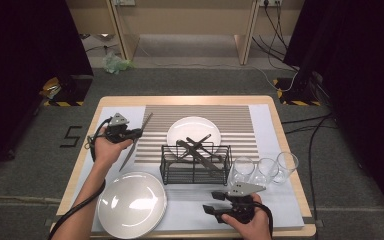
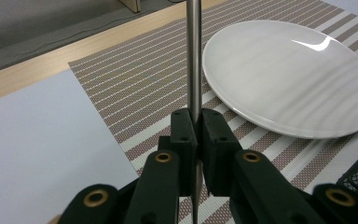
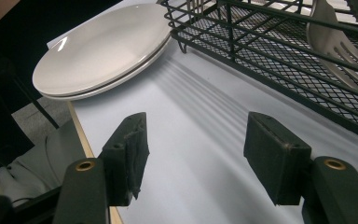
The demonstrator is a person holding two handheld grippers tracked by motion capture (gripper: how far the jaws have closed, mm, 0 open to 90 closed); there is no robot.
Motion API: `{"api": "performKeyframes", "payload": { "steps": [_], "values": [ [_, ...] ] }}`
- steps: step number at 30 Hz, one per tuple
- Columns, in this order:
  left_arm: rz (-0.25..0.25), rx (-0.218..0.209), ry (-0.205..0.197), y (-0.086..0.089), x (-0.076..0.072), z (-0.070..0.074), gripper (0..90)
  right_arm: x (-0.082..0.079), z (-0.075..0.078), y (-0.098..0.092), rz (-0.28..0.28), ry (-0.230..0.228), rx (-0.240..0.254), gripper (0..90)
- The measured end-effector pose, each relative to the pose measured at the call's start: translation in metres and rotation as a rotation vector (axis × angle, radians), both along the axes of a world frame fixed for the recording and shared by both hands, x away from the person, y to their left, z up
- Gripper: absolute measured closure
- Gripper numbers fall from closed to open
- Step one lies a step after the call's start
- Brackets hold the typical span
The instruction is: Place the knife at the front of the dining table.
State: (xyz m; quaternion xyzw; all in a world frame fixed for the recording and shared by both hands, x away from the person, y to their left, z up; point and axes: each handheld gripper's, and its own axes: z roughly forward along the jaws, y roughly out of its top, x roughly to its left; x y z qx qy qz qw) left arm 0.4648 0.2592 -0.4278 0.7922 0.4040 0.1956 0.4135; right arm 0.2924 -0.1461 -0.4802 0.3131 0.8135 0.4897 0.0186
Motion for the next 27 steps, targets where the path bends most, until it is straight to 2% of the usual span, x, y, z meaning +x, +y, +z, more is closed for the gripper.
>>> {"api": "performKeyframes", "payload": {
  "steps": [12, 27],
  "values": [
    [0.001, 0.017, 0.046, -0.006, 0.011, -0.013, 83.5, 0.000, 0.000, 0.001, 0.002, -0.002, 0.005, 40.1],
    [0.001, 0.060, 0.114, -0.015, 0.026, -0.028, 83.4, 0.000, 0.000, 0.000, 0.001, -0.003, 0.006, 40.3]
  ]
}}
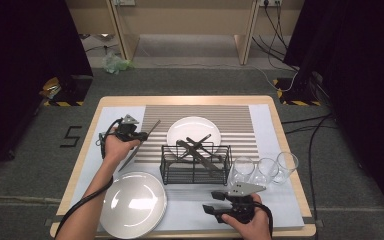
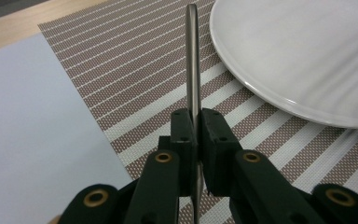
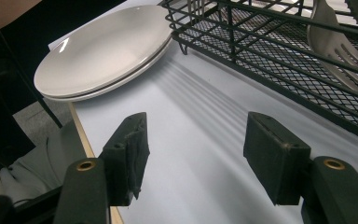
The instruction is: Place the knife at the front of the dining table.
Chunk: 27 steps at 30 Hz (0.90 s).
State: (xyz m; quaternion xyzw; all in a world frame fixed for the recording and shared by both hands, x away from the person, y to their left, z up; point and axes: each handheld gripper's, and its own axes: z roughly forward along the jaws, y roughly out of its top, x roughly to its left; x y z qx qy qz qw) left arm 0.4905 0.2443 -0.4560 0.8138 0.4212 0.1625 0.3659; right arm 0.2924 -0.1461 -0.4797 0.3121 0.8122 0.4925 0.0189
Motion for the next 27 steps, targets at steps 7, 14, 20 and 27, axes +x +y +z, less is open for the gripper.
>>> {"api": "performKeyframes", "payload": {
  "steps": [7, 14, 20, 27],
  "values": [
    [-0.001, 0.022, 0.052, -0.003, 0.008, -0.013, 83.4, 0.000, -0.001, 0.001, 0.002, 0.003, -0.001, 40.2],
    [0.002, 0.037, 0.088, -0.006, 0.014, -0.018, 83.4, 0.000, 0.000, 0.000, 0.001, 0.003, 0.000, 40.2],
    [0.003, 0.027, 0.092, -0.005, 0.015, -0.019, 83.4, 0.000, 0.000, 0.000, 0.002, 0.002, -0.001, 40.2],
    [0.004, 0.013, 0.100, -0.003, 0.016, -0.019, 83.3, 0.000, -0.001, 0.000, 0.003, 0.005, -0.001, 40.2]
  ]
}}
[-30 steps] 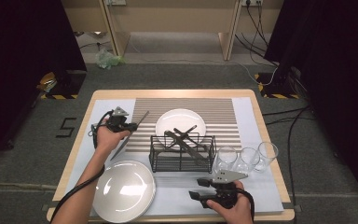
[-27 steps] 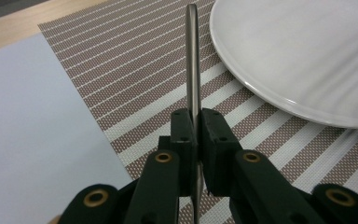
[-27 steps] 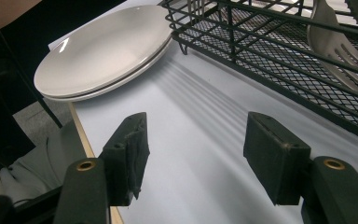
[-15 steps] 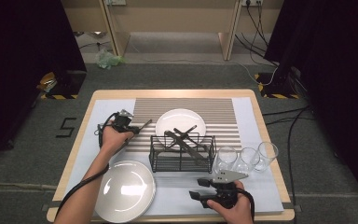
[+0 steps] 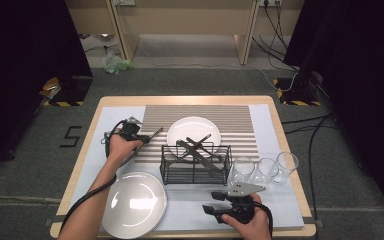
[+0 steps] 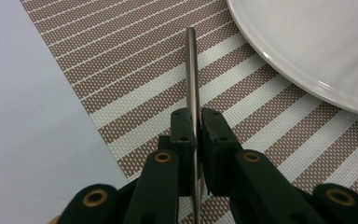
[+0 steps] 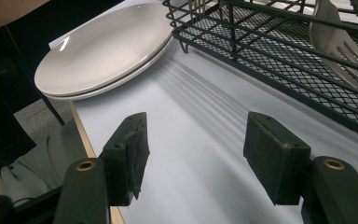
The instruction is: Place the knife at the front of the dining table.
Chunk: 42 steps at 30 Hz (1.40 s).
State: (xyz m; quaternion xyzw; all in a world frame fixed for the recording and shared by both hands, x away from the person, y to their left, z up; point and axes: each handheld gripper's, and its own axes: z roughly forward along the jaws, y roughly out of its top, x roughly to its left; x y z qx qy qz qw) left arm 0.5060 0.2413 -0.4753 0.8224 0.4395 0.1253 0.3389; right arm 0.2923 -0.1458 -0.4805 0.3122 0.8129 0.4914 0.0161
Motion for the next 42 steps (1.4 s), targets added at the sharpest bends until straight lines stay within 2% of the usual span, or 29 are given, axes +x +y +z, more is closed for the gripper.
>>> {"api": "performKeyframes", "payload": {
  "steps": [6, 16, 22, 27, 31, 39, 42],
  "values": [
    [0.007, 0.001, 0.001, 0.001, 0.001, -0.001, 83.0, 0.000, 0.000, 0.000, 0.003, -0.001, -0.005, 40.2],
    [0.020, 0.049, -0.003, 0.002, 0.003, -0.006, 80.5, 0.001, -0.001, 0.000, 0.002, 0.000, -0.004, 40.1],
    [0.024, 0.056, -0.006, 0.002, 0.003, -0.006, 79.4, 0.001, -0.001, 0.000, 0.001, 0.000, -0.005, 40.1],
    [0.029, 0.045, -0.009, -0.001, 0.001, -0.007, 68.8, 0.001, 0.000, -0.001, -0.001, -0.002, -0.006, 40.0],
    [0.028, 0.057, -0.022, -0.001, -0.003, -0.007, 58.7, 0.000, 0.000, -0.001, -0.002, 0.002, -0.005, 40.0],
    [0.045, 0.047, -0.062, 0.006, -0.013, -0.002, 41.6, 0.000, 0.001, -0.002, -0.005, -0.005, -0.009, 39.9],
    [0.065, 0.051, -0.064, 0.010, -0.018, 0.000, 37.5, 0.000, 0.001, -0.002, -0.007, -0.006, -0.012, 39.8]
  ]
}}
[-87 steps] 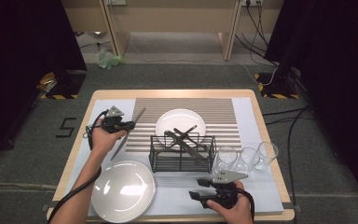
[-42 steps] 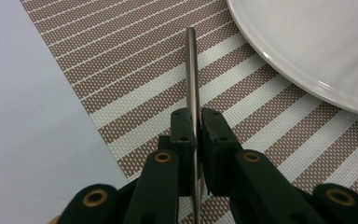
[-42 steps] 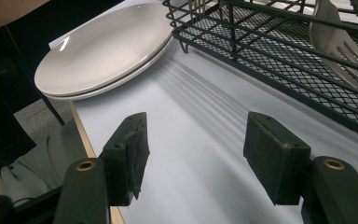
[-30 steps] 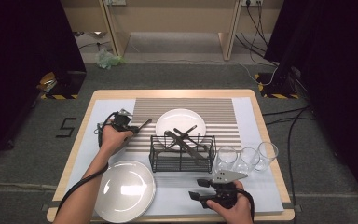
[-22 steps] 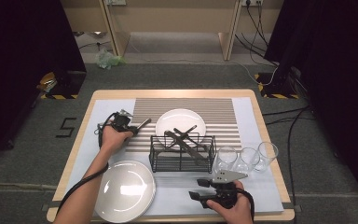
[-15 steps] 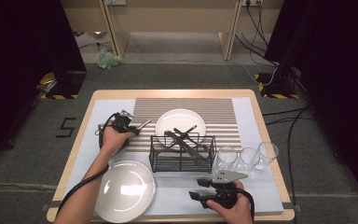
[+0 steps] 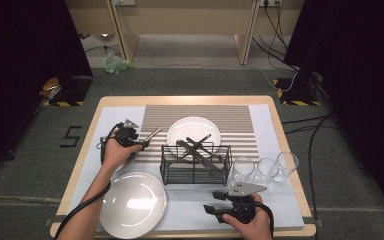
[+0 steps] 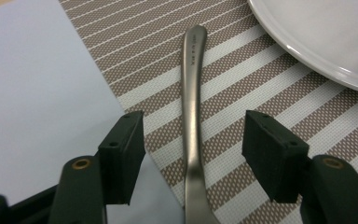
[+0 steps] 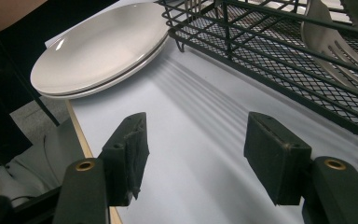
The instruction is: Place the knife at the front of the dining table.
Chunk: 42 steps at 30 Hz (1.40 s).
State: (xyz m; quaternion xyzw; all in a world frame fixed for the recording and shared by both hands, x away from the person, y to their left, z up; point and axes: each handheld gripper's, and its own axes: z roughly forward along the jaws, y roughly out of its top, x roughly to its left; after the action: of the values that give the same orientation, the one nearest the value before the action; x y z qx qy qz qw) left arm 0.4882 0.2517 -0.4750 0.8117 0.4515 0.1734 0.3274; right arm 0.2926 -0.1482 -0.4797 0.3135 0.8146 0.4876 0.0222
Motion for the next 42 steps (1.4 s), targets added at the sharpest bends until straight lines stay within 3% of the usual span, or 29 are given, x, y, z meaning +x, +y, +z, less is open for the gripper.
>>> {"api": "performKeyframes", "payload": {
  "steps": [4, 11, 20, 27, 37, 42],
  "values": [
    [0.018, -0.013, 0.002, 0.006, -0.008, 0.002, 35.9, 0.000, 0.000, 0.001, 0.001, -0.003, 0.003, 39.8],
    [-0.001, -0.003, -0.001, 0.015, -0.025, 0.003, 37.8, 0.000, 0.001, 0.001, 0.000, 0.000, 0.002, 39.9],
    [-0.010, 0.003, 0.039, 0.026, -0.049, 0.002, 46.8, 0.000, 0.001, 0.001, 0.001, 0.003, 0.004, 39.9],
    [0.002, 0.023, 0.071, 0.031, -0.054, -0.002, 57.5, 0.000, 0.001, 0.001, 0.000, 0.003, 0.007, 39.9],
    [0.011, 0.026, 0.103, 0.038, -0.060, -0.005, 61.0, 0.000, 0.001, 0.001, 0.000, 0.002, 0.004, 39.9],
    [0.022, 0.022, 0.099, 0.037, -0.061, -0.006, 62.5, 0.000, 0.001, 0.001, 0.000, 0.002, 0.004, 39.9]
  ]
}}
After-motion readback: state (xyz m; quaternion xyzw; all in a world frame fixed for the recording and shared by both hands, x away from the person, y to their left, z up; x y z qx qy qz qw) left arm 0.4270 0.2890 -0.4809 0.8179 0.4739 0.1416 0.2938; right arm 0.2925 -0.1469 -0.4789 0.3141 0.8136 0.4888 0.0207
